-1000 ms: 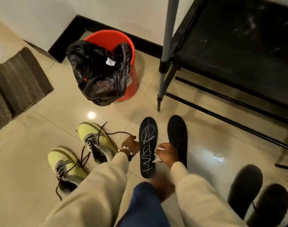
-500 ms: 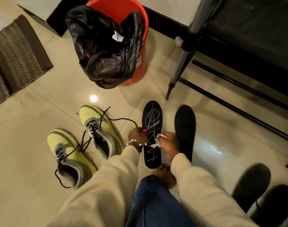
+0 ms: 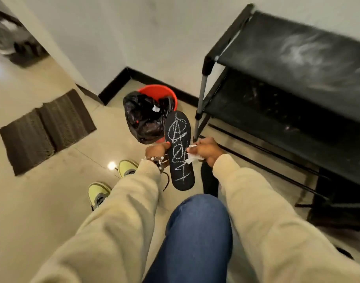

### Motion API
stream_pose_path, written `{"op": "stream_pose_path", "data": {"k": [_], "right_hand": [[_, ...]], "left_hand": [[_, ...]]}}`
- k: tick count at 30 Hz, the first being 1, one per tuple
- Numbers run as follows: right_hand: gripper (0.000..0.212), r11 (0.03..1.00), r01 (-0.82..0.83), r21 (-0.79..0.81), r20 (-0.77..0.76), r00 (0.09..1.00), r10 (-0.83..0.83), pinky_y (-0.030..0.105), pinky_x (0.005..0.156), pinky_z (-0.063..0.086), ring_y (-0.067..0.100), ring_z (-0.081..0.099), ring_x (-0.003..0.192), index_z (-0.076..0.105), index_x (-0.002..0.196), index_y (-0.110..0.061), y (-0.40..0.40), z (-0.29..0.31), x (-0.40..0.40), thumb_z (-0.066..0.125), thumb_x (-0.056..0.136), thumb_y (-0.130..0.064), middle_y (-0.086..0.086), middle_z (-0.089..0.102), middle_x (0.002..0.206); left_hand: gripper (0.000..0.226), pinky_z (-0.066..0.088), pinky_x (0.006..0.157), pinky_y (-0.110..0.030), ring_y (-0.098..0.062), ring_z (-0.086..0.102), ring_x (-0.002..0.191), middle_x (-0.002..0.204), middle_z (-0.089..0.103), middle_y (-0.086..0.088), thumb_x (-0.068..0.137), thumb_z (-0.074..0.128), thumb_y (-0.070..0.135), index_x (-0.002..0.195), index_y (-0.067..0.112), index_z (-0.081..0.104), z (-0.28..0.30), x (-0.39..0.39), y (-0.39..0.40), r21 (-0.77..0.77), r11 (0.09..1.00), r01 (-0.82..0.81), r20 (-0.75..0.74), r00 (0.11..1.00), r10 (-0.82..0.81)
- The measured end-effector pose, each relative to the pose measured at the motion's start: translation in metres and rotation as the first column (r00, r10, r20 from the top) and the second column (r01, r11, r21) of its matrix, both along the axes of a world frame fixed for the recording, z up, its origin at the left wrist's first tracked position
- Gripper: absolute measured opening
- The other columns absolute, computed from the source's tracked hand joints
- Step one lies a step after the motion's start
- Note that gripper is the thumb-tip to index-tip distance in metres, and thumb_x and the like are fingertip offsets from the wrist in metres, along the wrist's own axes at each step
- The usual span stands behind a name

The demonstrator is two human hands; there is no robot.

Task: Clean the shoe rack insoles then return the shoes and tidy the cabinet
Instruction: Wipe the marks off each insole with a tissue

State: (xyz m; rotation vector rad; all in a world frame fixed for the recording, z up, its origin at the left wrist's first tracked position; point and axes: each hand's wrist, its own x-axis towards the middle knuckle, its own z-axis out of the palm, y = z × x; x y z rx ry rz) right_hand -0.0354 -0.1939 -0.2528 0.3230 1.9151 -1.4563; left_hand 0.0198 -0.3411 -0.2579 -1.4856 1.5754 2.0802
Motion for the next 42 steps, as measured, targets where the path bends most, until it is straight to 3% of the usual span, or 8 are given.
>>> {"op": "stream_pose_path", "data": {"k": [6, 10, 16, 21, 24, 28, 32, 42], "right_hand": [[0.012, 0.97, 0.064, -0.233, -0.142, 0.985, -0.099, 0.026, 0.062, 0.053, 0.018, 0.063, 0.07, 0.061, 0.077, -0.003, 0.006, 0.115, 0.028, 0.068, 0.08, 0.006, 0.01, 0.064, 0.082], [0.014, 0.896, 0.157, -0.417, -0.239, 0.932, -0.274, 0.026, 0.059, 0.054, 0.017, 0.064, 0.065, 0.061, 0.078, -0.006, 0.045, 0.181, 0.052, 0.065, 0.082, 0.007, 0.01, 0.064, 0.077], [0.008, 0.754, 0.343, -0.56, -0.221, 0.815, -0.536, 0.02, 0.052, 0.052, 0.014, 0.069, 0.063, 0.064, 0.088, -0.001, 0.168, 0.228, 0.092, 0.064, 0.084, 0.005, 0.008, 0.07, 0.075], [0.028, 0.61, 0.545, -0.575, -0.163, 0.655, -0.738, 0.034, 0.081, 0.057, 0.026, 0.068, 0.088, 0.062, 0.111, 0.007, 0.287, 0.218, 0.133, 0.064, 0.083, 0.005, 0.019, 0.069, 0.101], [0.027, 0.472, 0.66, -0.584, -0.094, 0.523, -0.847, 0.033, 0.078, 0.058, 0.026, 0.068, 0.084, 0.063, 0.108, 0.005, 0.35, 0.205, 0.157, 0.064, 0.081, 0.007, 0.019, 0.07, 0.099], [0.018, 0.318, 0.759, -0.568, -0.042, 0.36, -0.932, 0.03, 0.065, 0.058, 0.022, 0.071, 0.073, 0.067, 0.097, 0.001, 0.409, 0.184, 0.179, 0.065, 0.08, 0.006, 0.012, 0.074, 0.083], [0.019, 0.147, 0.816, -0.56, -0.012, 0.17, -0.985, 0.031, 0.066, 0.058, 0.022, 0.071, 0.073, 0.067, 0.097, 0.002, 0.456, 0.152, 0.194, 0.067, 0.079, 0.006, 0.012, 0.074, 0.083], [0.02, 0.079, 0.943, -0.325, -0.006, 0.081, -0.997, 0.021, 0.05, 0.051, 0.015, 0.066, 0.066, 0.066, 0.1, -0.001, 0.515, 0.086, 0.17, 0.069, 0.08, 0.001, 0.009, 0.07, 0.08]], "left_hand": [[0.013, 0.056, 0.083, -0.054, -0.033, 0.071, 0.079, 0.089, 0.073, -0.019, 0.07, 0.074, 0.006, 0.082, 0.001, 0.07, 0.119, 0.014, 0.018, 0.029, 0.981, -0.192, -0.319, 0.928, 0.191], [0.026, 0.053, 0.087, -0.058, -0.04, 0.07, 0.089, 0.092, 0.073, -0.021, 0.06, 0.076, 0.016, 0.082, 0.003, 0.073, 0.19, 0.024, 0.056, 0.062, 0.991, -0.116, -0.501, 0.855, 0.131], [0.026, 0.047, 0.096, -0.06, -0.044, 0.062, 0.103, 0.112, 0.064, -0.031, 0.085, 0.067, 0.011, 0.103, -0.007, 0.067, 0.241, 0.032, 0.17, 0.085, 0.975, 0.207, -0.592, 0.798, -0.118], [0.017, 0.058, 0.073, -0.039, -0.024, 0.067, 0.073, 0.088, 0.072, -0.014, 0.093, 0.06, 0.016, 0.092, 0.003, 0.07, 0.227, 0.042, 0.287, 0.078, 0.848, 0.524, -0.579, 0.716, -0.389], [0.019, 0.054, 0.063, -0.03, -0.012, 0.065, 0.062, 0.079, 0.071, -0.004, 0.097, 0.052, 0.013, 0.095, 0.007, 0.07, 0.211, 0.047, 0.351, 0.026, 0.722, 0.691, -0.554, 0.611, -0.565], [0.03, 0.054, 0.085, -0.033, -0.019, 0.065, 0.092, 0.11, 0.067, -0.014, 0.097, 0.046, -0.001, 0.123, -0.004, 0.059, 0.189, 0.05, 0.417, -0.069, 0.541, 0.838, -0.54, 0.425, -0.726], [0.037, 0.05, 0.093, -0.04, -0.022, 0.062, 0.095, 0.111, 0.064, -0.015, 0.096, 0.045, -0.005, 0.132, 0.002, 0.053, 0.158, 0.054, 0.47, -0.106, 0.337, 0.936, -0.477, 0.249, -0.843], [0.045, 0.048, 0.099, -0.049, -0.026, 0.062, 0.103, 0.098, 0.065, -0.006, 0.093, 0.051, -0.006, 0.137, 0.004, 0.049, 0.086, 0.05, 0.53, -0.111, 0.305, 0.946, -0.222, 0.275, -0.935]]}}
